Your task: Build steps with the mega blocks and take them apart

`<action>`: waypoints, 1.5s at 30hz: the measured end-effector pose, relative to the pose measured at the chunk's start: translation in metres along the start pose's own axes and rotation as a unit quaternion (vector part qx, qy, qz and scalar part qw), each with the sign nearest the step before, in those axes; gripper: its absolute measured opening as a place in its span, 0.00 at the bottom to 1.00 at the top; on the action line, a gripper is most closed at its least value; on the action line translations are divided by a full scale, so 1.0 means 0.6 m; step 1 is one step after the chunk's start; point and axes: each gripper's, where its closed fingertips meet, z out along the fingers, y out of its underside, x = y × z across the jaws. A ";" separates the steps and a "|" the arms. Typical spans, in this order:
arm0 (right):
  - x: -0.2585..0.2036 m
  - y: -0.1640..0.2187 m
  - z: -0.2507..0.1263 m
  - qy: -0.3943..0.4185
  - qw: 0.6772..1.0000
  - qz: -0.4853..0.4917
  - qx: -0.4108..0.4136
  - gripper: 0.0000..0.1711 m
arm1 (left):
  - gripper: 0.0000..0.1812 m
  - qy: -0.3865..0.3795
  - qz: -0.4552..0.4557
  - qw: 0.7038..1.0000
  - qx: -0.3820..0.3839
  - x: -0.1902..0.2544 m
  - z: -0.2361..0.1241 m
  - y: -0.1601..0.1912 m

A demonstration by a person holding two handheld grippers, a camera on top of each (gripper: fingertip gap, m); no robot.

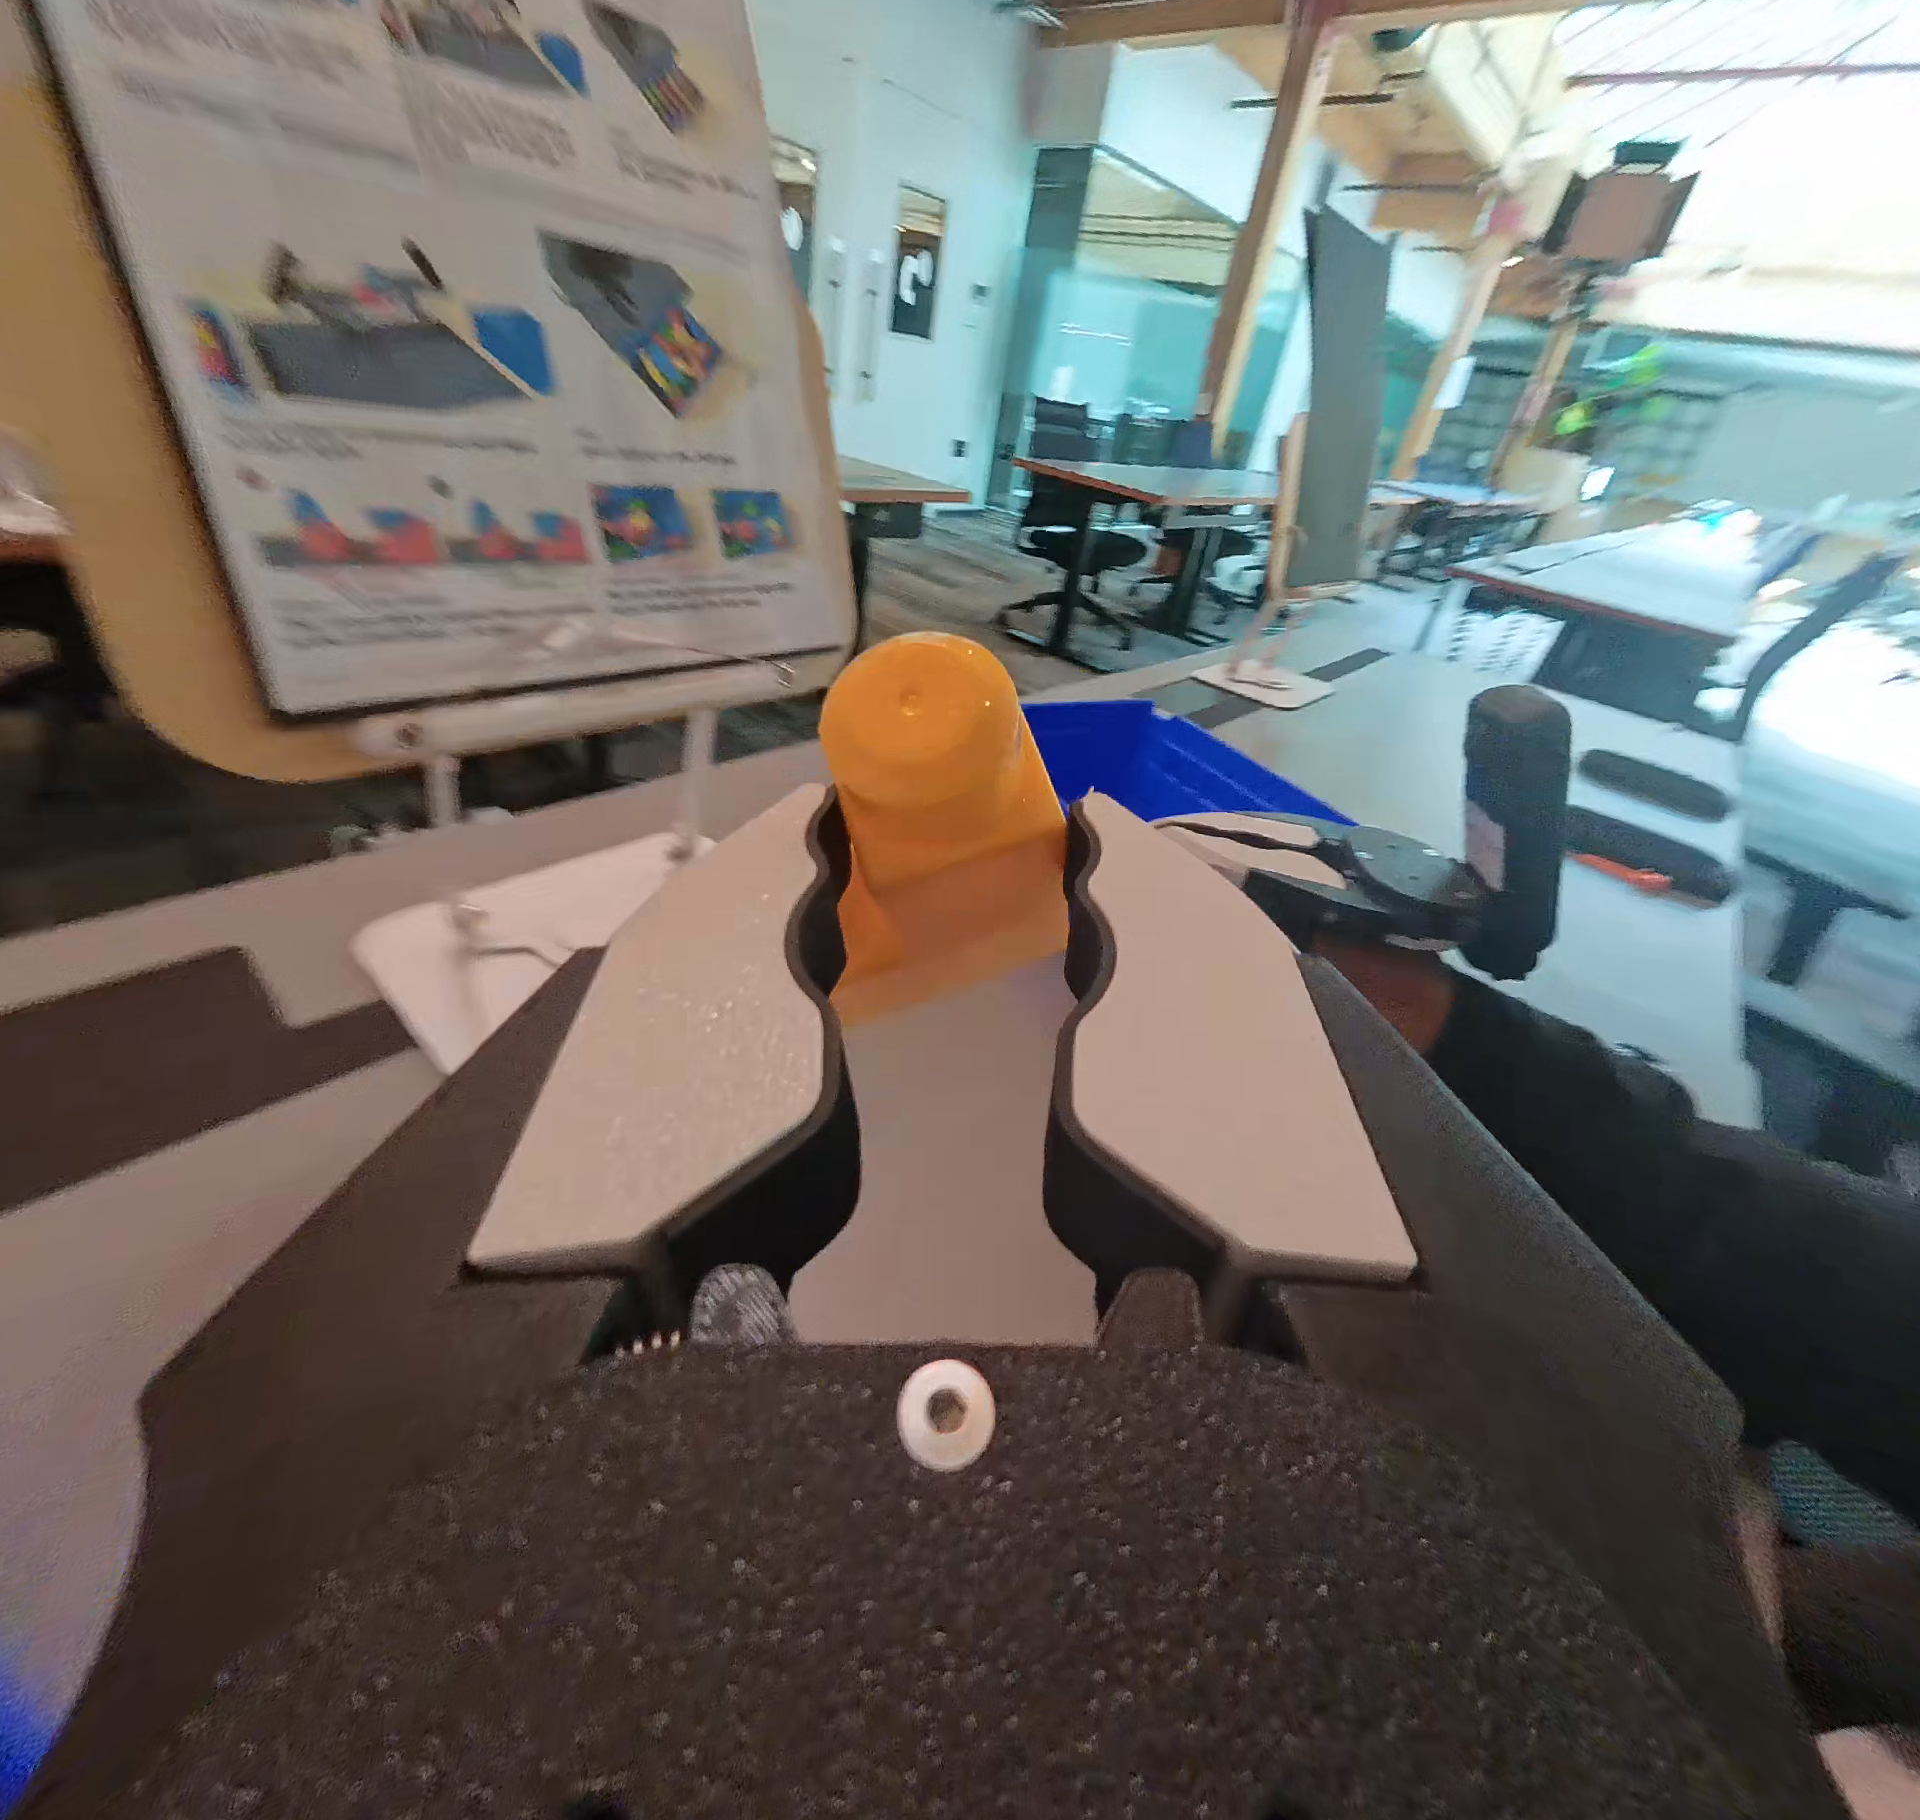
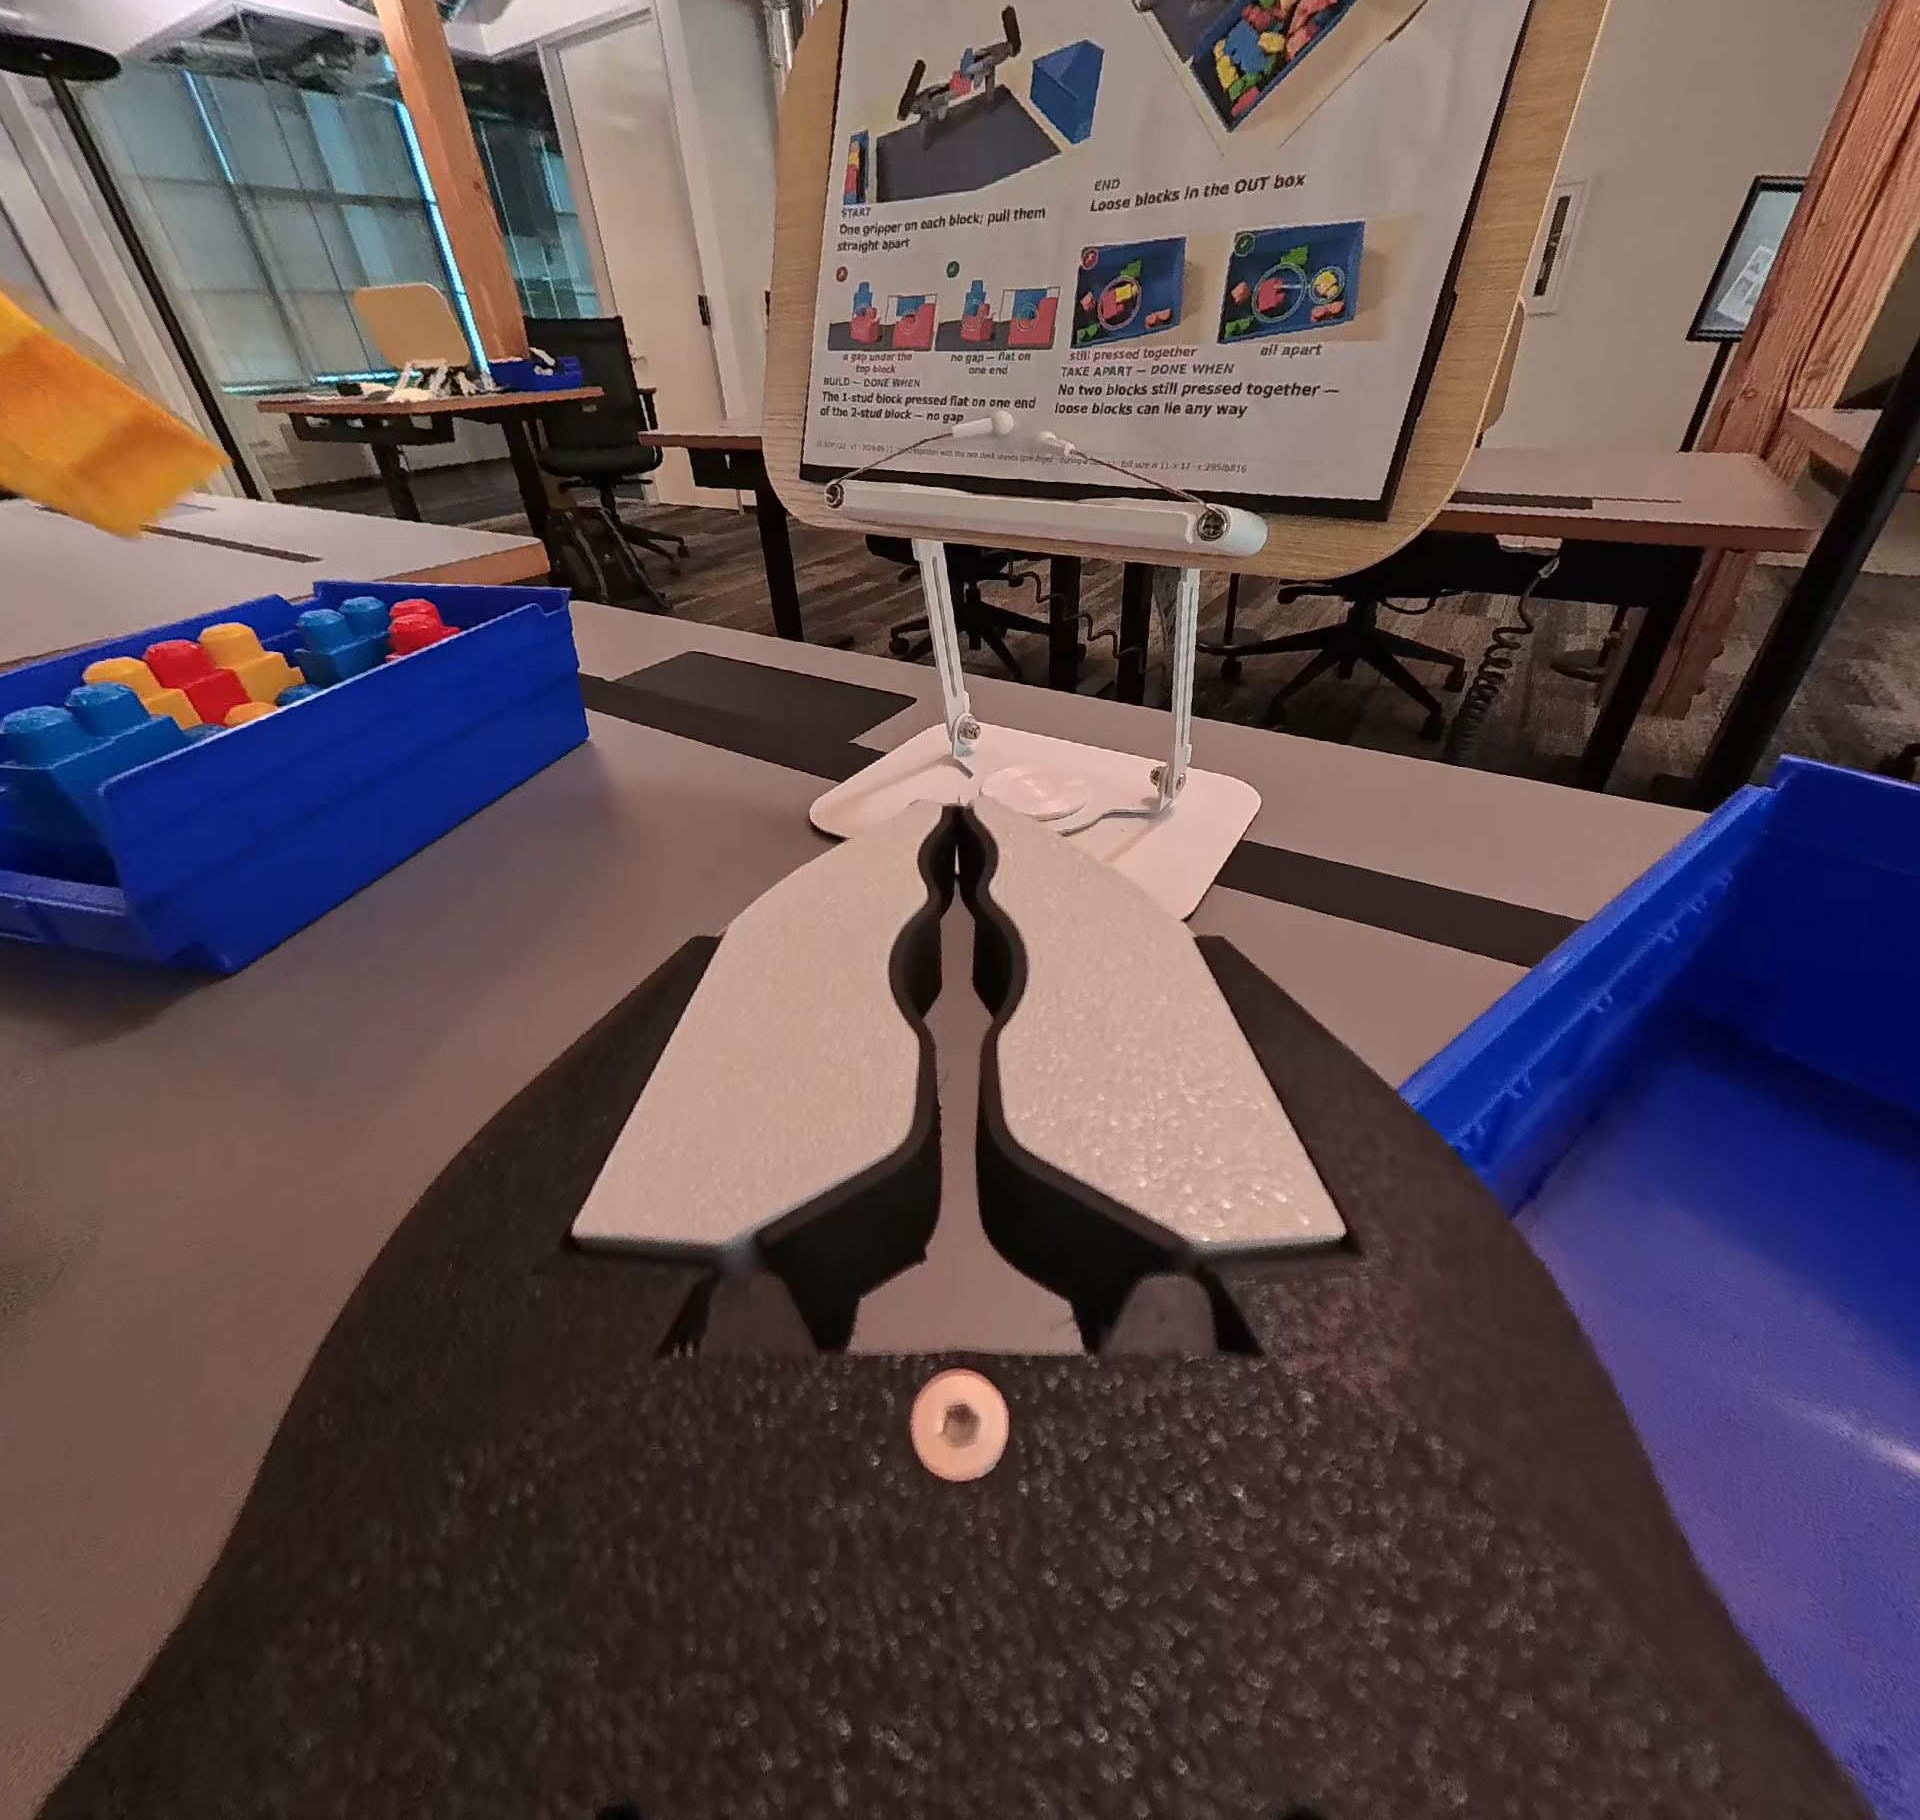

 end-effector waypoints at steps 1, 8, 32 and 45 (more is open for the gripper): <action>-0.001 -0.001 0.000 -0.002 1.000 -0.002 0.002 0.00 | 0.22 0.013 -0.021 1.000 -0.006 0.001 0.018 0.017; -0.035 0.010 0.007 -0.032 0.998 -0.063 0.000 0.01 | 0.22 0.110 -0.158 0.981 -0.007 0.003 0.091 0.138; -0.193 0.127 0.042 -0.118 0.943 -0.271 -0.154 0.22 | 0.21 0.117 -0.062 0.989 -0.068 0.060 0.115 0.240; -0.167 0.116 0.040 -0.110 0.962 -0.196 -0.155 0.21 | 0.21 0.059 -0.071 0.995 0.043 -0.018 0.061 0.131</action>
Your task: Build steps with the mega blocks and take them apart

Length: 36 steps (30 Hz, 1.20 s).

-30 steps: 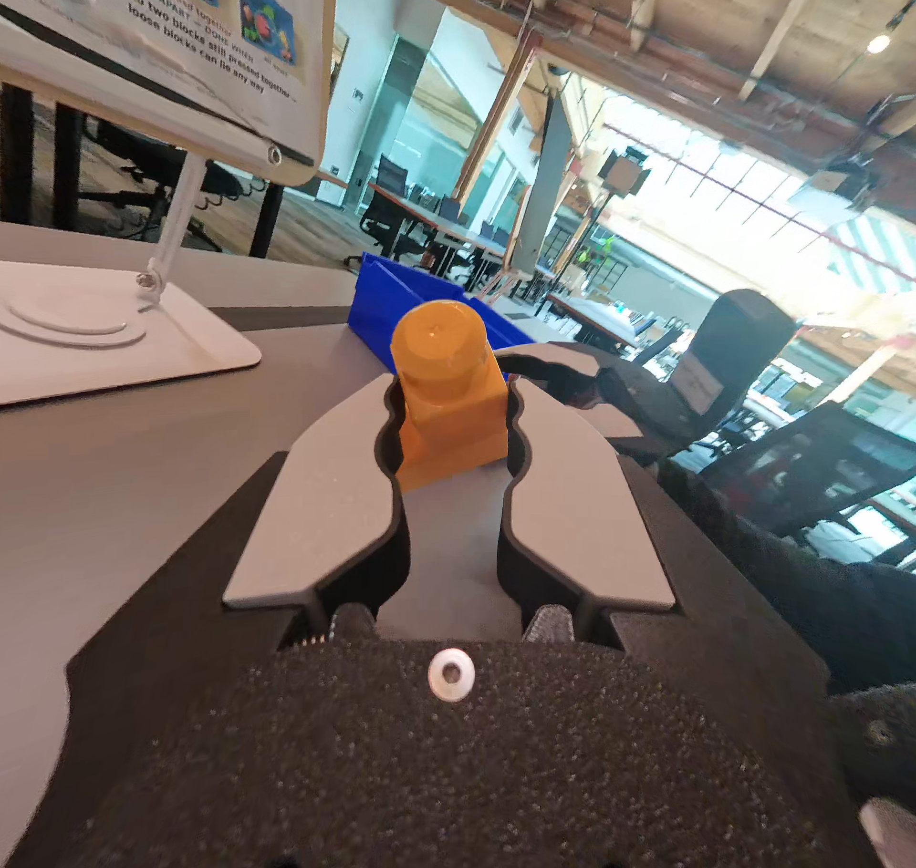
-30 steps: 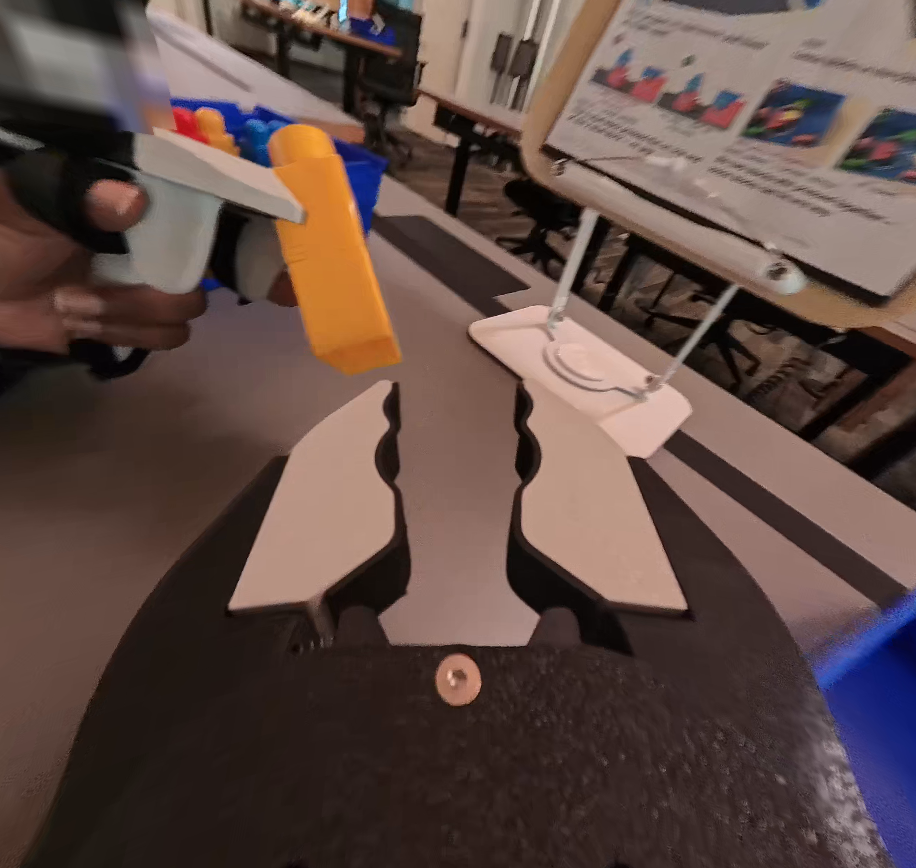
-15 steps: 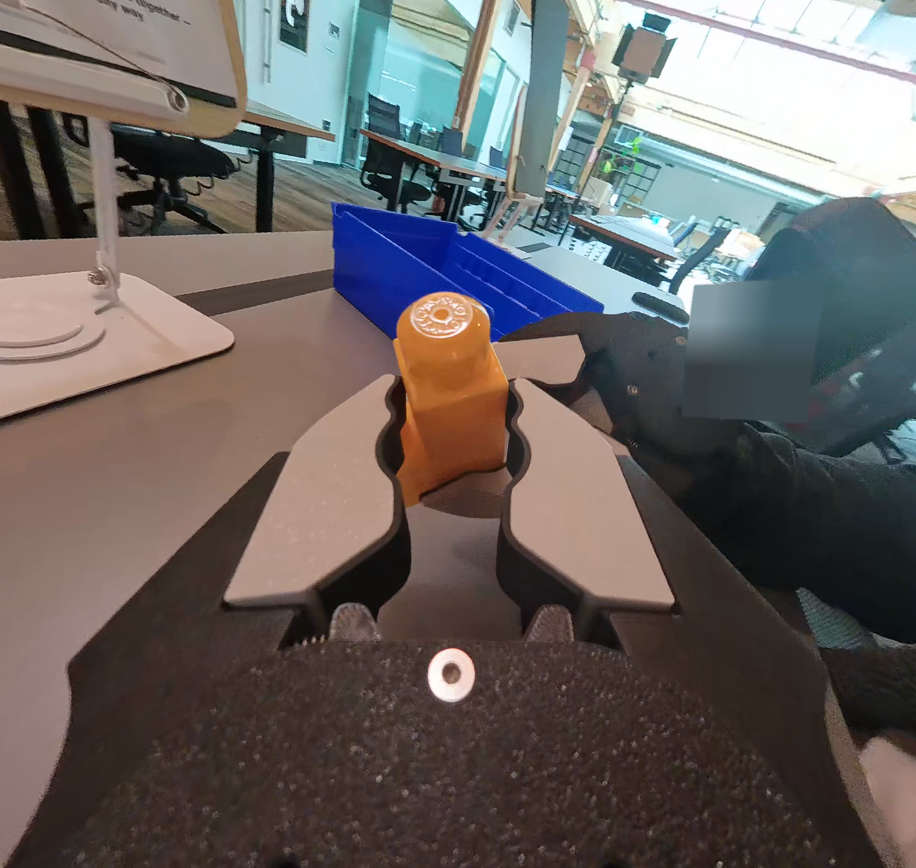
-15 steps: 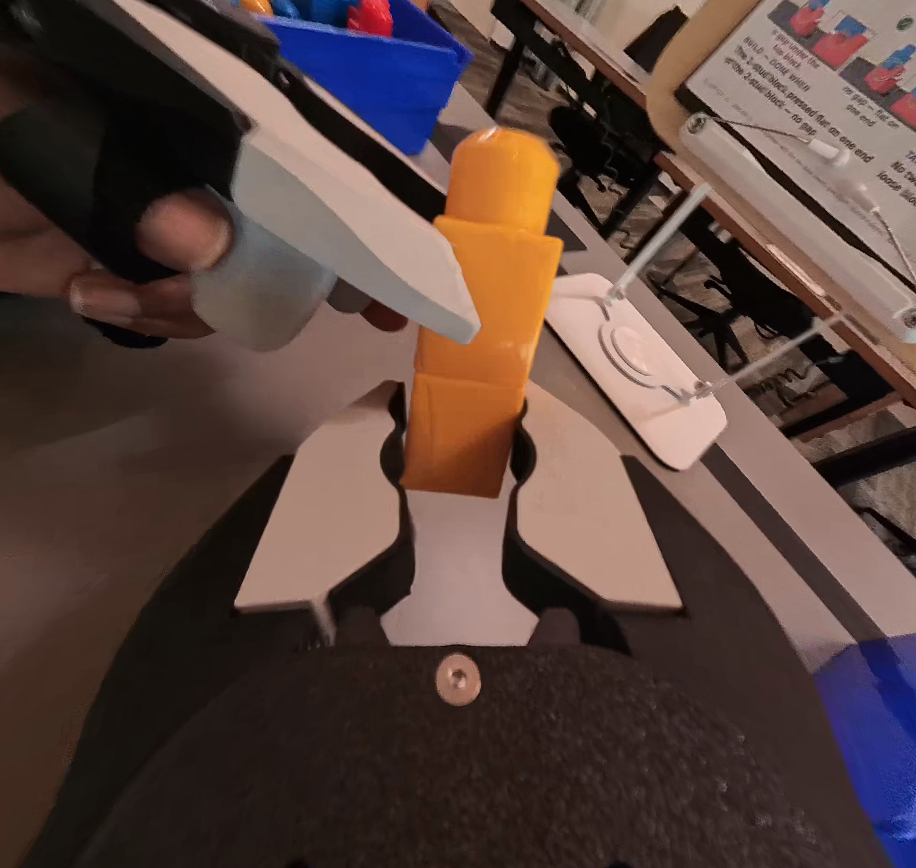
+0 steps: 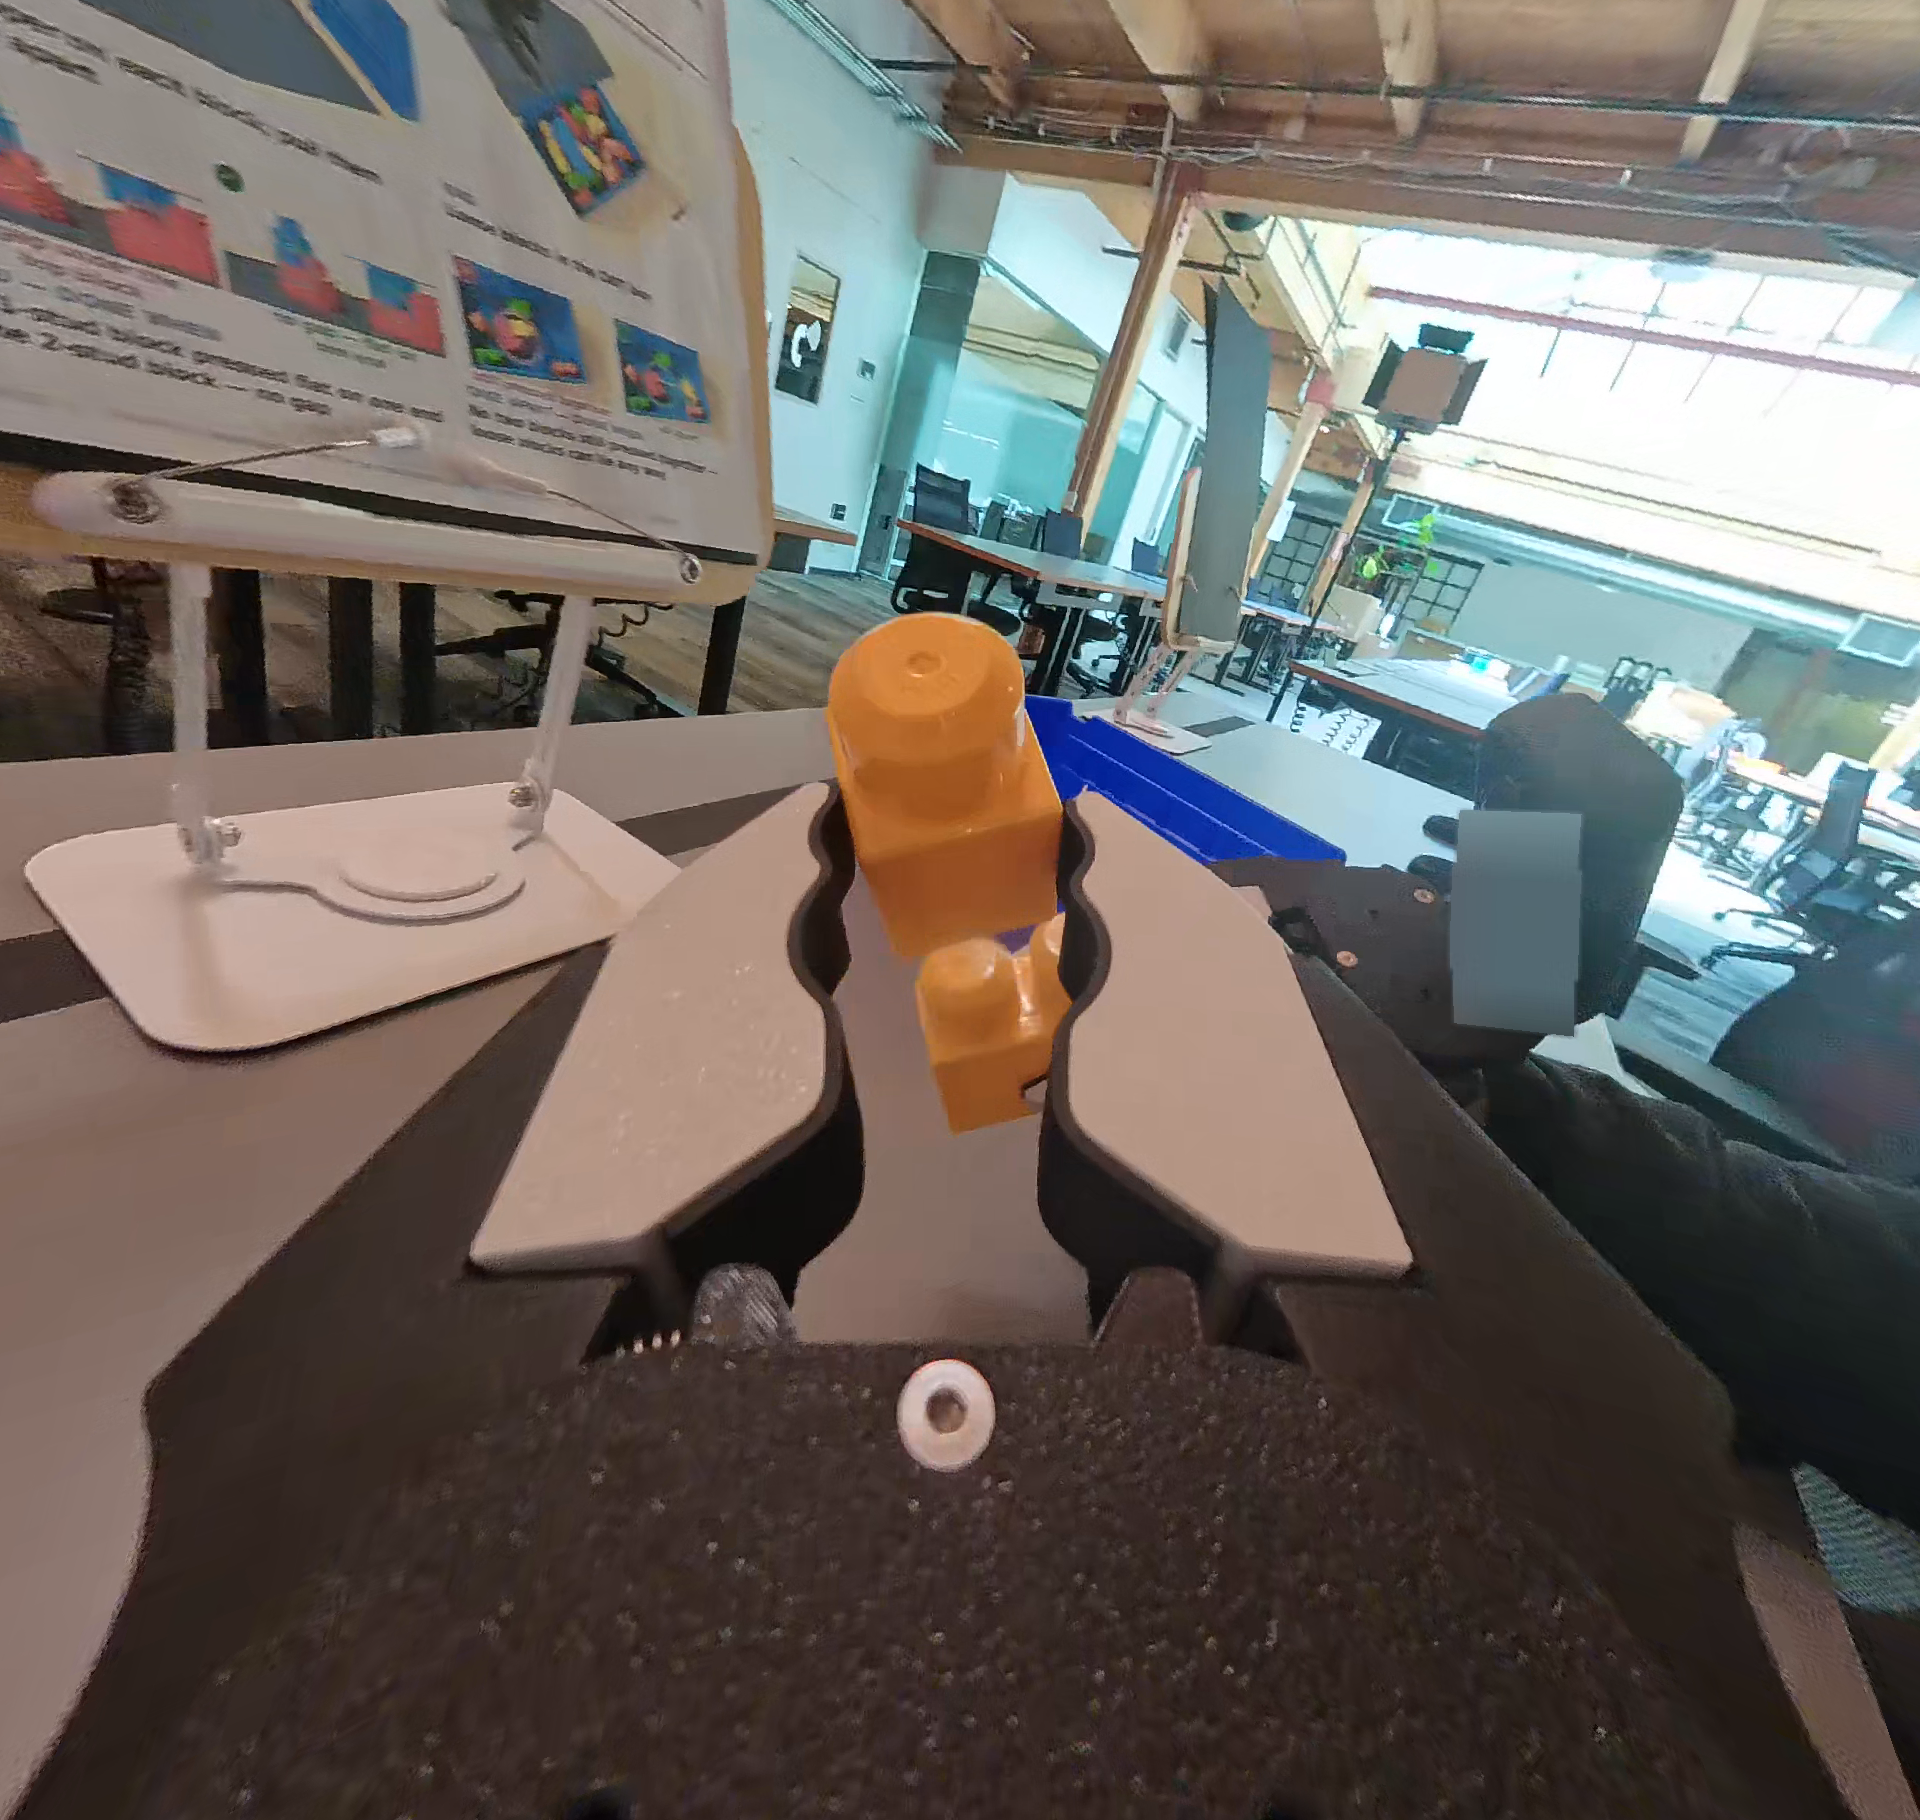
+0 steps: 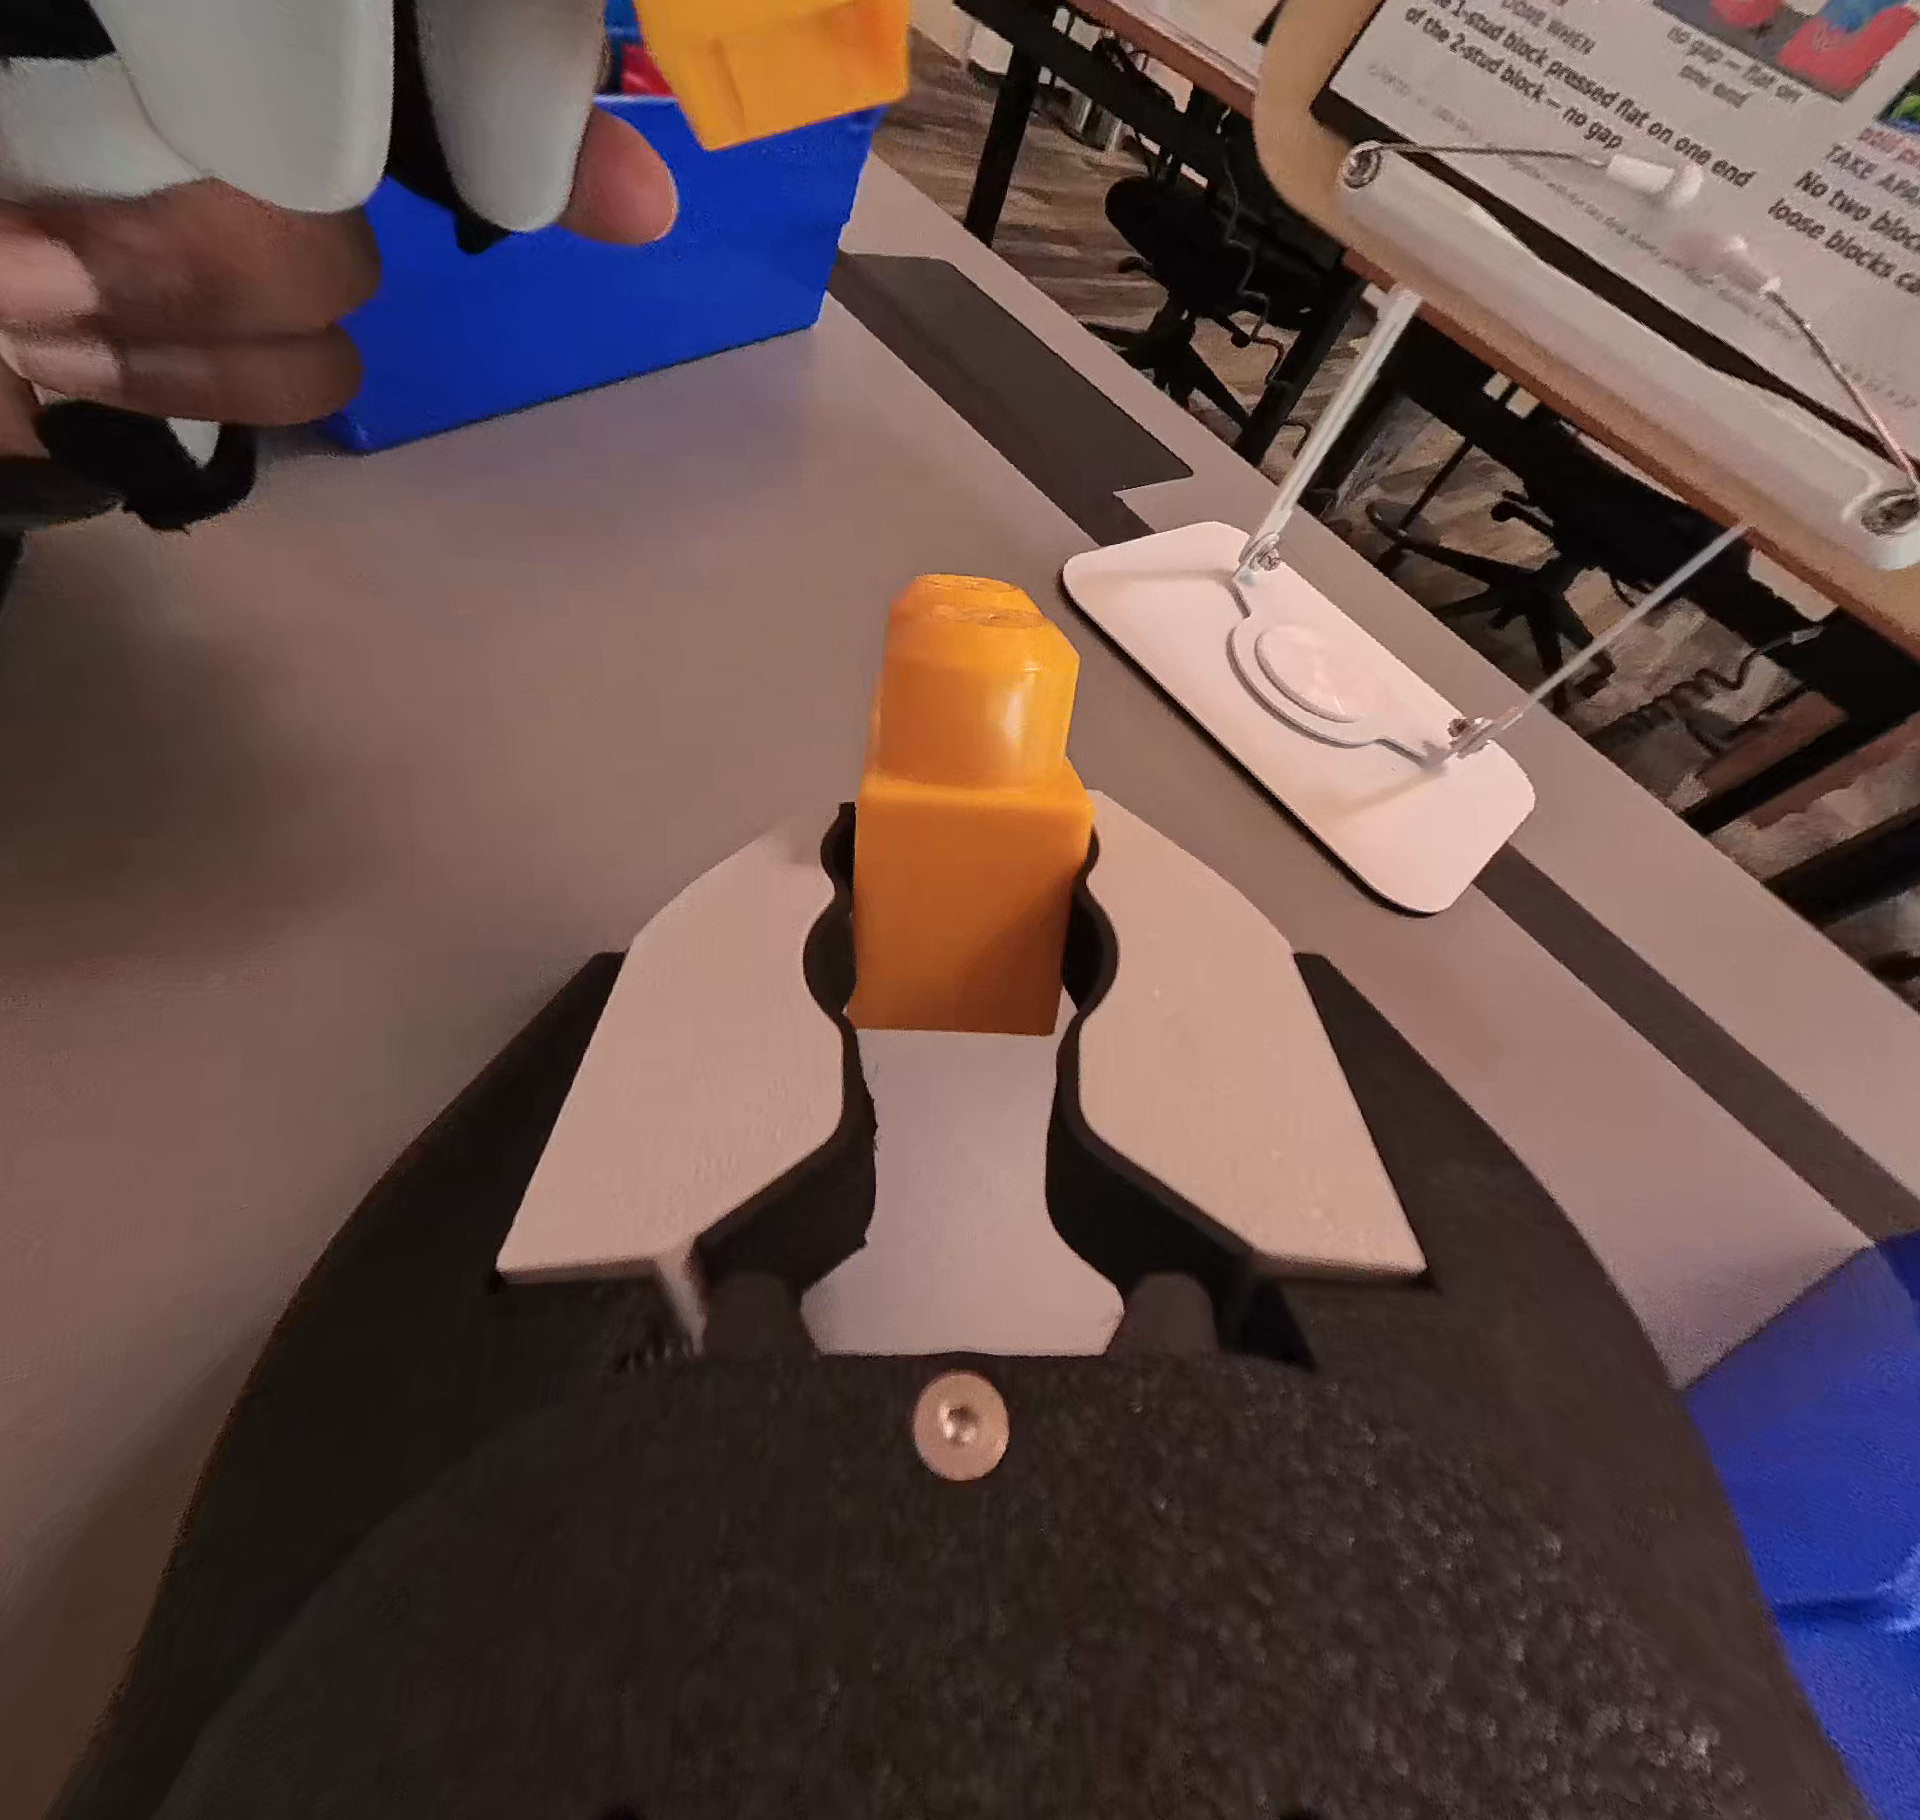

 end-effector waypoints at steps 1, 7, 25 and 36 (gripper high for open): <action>0.003 0.002 -0.001 0.001 1.000 0.004 0.001 0.21 | 0.21 -0.005 0.002 1.000 -0.002 -0.005 -0.001 0.001; 0.014 0.007 -0.002 0.007 1.000 0.014 0.000 0.22 | 0.21 -0.015 0.004 1.000 -0.024 -0.017 0.004 0.019; 0.052 0.019 -0.007 0.044 0.998 0.043 -0.001 0.22 | 0.21 -0.170 0.120 0.917 -0.341 -0.120 -0.013 0.209; 0.057 0.021 -0.008 0.050 0.998 0.043 0.000 0.22 | 0.21 -0.159 0.115 0.911 -0.363 -0.119 -0.014 0.233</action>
